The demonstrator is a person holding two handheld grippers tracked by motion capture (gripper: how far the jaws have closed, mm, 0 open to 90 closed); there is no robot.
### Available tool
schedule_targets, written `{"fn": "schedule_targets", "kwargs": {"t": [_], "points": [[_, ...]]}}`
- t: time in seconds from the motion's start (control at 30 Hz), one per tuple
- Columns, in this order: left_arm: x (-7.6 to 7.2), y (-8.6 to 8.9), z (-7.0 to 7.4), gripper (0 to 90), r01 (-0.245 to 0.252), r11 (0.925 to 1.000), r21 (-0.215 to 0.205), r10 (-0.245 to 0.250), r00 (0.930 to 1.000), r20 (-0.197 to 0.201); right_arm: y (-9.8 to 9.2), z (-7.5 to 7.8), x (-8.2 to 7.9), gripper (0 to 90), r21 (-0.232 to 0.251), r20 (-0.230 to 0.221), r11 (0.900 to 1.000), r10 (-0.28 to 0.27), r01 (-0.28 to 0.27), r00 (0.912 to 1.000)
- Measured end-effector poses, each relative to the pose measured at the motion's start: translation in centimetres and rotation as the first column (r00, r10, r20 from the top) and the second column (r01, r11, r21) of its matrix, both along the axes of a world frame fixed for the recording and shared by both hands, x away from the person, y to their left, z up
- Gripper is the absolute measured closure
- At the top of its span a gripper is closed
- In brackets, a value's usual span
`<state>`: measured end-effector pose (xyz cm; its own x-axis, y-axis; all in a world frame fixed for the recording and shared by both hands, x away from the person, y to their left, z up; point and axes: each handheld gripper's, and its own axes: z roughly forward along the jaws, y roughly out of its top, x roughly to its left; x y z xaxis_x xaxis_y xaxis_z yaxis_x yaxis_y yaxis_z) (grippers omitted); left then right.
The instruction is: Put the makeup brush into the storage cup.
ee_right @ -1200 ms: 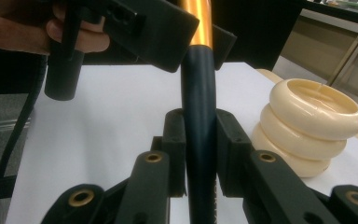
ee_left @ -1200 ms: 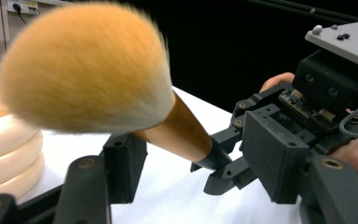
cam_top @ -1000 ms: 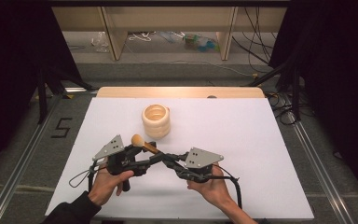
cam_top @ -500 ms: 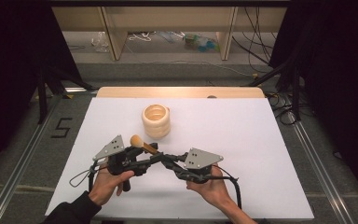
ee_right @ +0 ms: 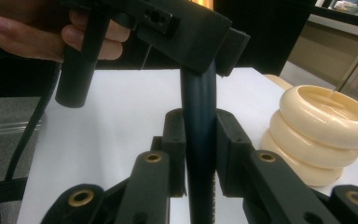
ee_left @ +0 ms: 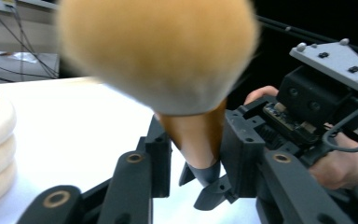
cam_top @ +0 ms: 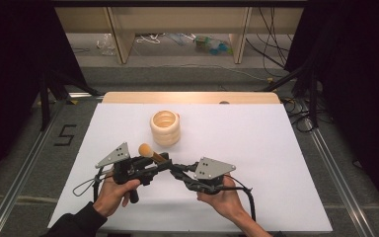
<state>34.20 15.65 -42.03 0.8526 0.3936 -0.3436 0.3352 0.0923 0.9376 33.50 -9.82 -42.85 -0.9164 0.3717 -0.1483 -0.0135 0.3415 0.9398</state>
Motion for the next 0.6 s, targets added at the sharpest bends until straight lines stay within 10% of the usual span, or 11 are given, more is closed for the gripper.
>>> {"fn": "schedule_targets", "kwargs": {"t": [0.37, 0.6], "points": [[0.02, 0.10, 0.17, 71.8, 0.023, 0.9996, -0.018, -0.023, 0.9996, -0.019, 0.08, 0.02, -0.10, 75.3, 0.016, -0.015, 1.000, 0.000, 0.000, 0.9999], [0.05, 0.61, 0.76, 71.8, 0.000, 0.9999, -0.013, 0.000, 1.0000, 0.000, 0.01, 0.17, -0.13, 53.8, -0.006, -0.044, 1.000, -0.023, 0.023, 0.9987]]}}
